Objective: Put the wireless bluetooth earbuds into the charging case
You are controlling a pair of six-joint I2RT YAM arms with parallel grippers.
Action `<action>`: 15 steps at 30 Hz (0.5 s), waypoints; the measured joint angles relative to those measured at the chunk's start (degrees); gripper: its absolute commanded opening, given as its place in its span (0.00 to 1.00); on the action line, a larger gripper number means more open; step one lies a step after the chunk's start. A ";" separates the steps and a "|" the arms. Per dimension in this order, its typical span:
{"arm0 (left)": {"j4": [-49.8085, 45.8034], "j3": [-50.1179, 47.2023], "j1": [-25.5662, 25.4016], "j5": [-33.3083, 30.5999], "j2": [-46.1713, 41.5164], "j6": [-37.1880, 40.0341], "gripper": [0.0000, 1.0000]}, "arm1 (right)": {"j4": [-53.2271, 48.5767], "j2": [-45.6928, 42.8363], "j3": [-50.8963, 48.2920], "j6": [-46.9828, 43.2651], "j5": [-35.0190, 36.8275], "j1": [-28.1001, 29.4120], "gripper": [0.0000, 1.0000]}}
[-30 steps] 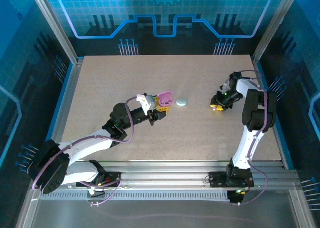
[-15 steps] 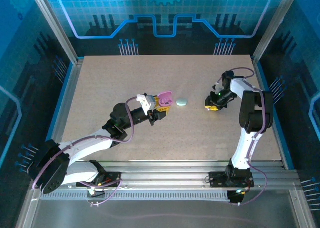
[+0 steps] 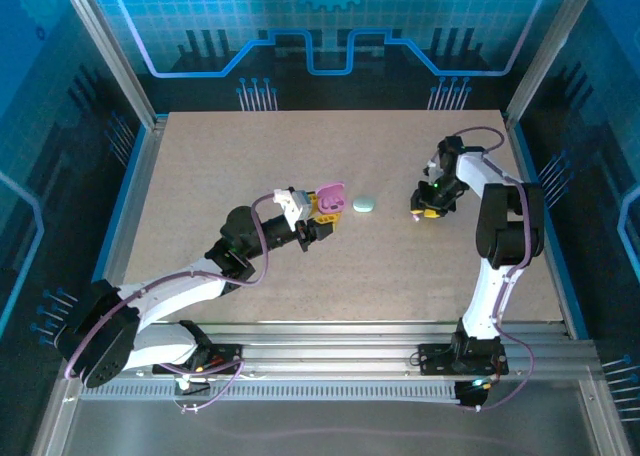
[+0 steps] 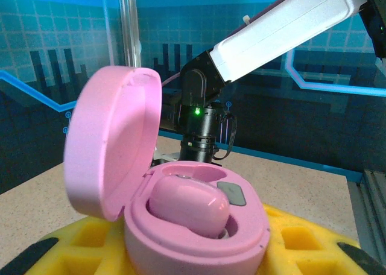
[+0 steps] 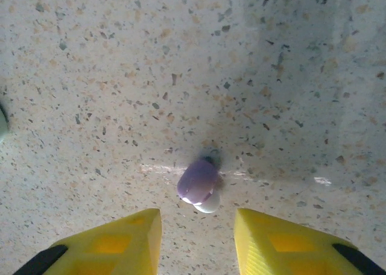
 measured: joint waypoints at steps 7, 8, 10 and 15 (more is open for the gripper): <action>0.00 0.00 0.00 0.00 0.00 0.00 0.32 | 0.35 -0.61 0.76 0.68 2.25 1.70 0.41; 0.00 0.00 0.00 0.00 0.04 0.00 0.32 | 0.44 -0.61 1.01 0.92 2.54 1.84 0.41; -0.02 0.00 0.00 0.00 0.24 0.00 0.32 | 0.50 -0.61 1.60 1.51 2.97 1.97 0.42; 0.00 0.00 -0.04 0.00 0.33 0.00 0.32 | 0.39 -0.26 3.26 2.34 3.17 2.08 0.42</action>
